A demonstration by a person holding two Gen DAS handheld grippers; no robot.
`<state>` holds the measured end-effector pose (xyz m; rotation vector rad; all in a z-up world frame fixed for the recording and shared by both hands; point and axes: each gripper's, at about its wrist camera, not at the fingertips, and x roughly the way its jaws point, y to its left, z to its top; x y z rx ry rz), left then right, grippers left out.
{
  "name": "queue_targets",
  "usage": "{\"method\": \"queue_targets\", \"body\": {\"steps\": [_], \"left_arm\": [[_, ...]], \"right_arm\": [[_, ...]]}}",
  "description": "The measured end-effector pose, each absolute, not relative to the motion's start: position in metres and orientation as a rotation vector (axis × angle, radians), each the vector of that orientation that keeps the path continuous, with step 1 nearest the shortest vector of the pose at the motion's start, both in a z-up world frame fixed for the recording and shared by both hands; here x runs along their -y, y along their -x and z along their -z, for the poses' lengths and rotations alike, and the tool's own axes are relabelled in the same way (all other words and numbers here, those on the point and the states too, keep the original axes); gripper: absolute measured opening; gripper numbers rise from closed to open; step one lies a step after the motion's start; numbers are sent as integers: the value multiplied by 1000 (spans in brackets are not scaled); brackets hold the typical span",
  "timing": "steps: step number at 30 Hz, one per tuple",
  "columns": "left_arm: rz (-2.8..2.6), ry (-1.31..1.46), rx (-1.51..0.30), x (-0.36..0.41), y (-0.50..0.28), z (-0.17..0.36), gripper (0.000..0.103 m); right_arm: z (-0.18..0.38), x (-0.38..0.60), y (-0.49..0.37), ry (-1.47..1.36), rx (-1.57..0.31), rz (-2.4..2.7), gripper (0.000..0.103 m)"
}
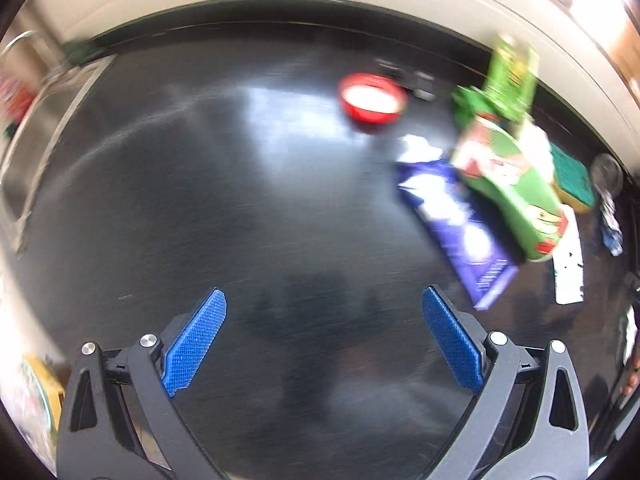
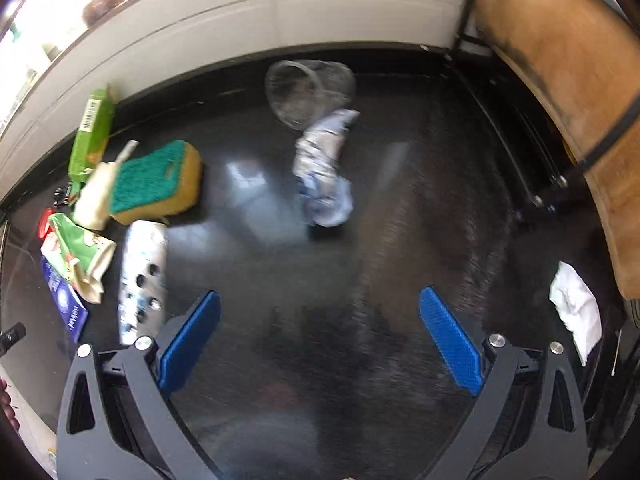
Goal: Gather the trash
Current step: 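Reach the left gripper to the blue toothpaste tube while the right approaches crumpled paper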
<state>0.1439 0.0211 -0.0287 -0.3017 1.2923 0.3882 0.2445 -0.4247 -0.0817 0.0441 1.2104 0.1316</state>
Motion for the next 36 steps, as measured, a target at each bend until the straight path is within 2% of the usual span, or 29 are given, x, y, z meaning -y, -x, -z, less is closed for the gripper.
{"method": "queue_targets", "body": {"steps": [10, 24, 26, 27, 36], "left_arm": [[-413, 287, -1368, 7, -184, 59, 95], [-464, 410, -1424, -7, -200, 68, 97], [-484, 368, -1439, -8, -200, 70, 97], [-479, 361, -1434, -9, -197, 68, 97], [-445, 317, -1416, -23, -176, 61, 98]], "right_arm": [[102, 479, -259, -141, -1297, -69, 96], [122, 415, -356, -59, -1333, -181, 96], [137, 408, -363, -39, -1382, -157, 98], [139, 404, -365, 21, -1371, -118, 98], [140, 399, -365, -5, -1310, -126, 98]]}}
